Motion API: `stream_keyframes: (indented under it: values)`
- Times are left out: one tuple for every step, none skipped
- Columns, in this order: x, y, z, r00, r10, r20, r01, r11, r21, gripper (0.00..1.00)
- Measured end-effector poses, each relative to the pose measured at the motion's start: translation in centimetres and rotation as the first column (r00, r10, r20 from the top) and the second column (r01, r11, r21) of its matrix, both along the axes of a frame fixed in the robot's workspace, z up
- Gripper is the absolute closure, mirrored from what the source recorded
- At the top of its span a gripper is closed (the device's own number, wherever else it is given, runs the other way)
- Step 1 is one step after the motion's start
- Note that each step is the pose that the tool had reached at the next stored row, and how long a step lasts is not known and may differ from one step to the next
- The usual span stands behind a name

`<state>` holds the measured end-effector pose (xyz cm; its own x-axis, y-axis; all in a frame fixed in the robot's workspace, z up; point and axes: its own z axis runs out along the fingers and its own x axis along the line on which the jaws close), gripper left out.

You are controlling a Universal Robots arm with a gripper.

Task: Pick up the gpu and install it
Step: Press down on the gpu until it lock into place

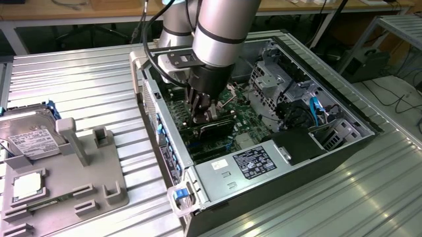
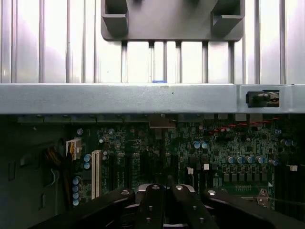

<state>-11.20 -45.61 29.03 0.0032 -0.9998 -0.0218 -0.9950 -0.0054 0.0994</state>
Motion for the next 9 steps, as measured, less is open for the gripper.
stream_keyframes:
  values:
    - [0.00,0.00,-0.18,1.0000,0.000,-0.0002,0.000,1.0000,-0.0001,0.89]
    - [-0.01,0.00,-0.39,1.0000,0.000,-0.0004,0.000,1.0000,0.0000,0.89]
    - [-0.02,0.00,-0.59,1.0000,0.000,-0.0029,0.000,1.0000,0.0000,0.89]
    - [-0.03,0.00,-0.62,0.9999,0.000,-0.0151,0.000,1.0000,-0.0002,0.89]
    - [-0.05,0.00,-0.63,0.9997,0.000,-0.0257,0.000,1.0000,0.0000,0.89]
    - [-0.05,0.00,-0.64,0.9996,0.000,-0.0295,0.000,1.0000,0.0000,0.89]
    - [-0.06,0.02,-0.64,0.9995,0.000,-0.0330,0.000,1.0000,-0.0001,0.89]
    - [-0.06,0.05,-0.68,0.9994,0.000,-0.0360,0.000,1.0000,0.0001,0.89]
    - [-0.06,0.08,-0.72,0.9993,0.000,-0.0372,0.000,1.0000,0.0002,0.89]
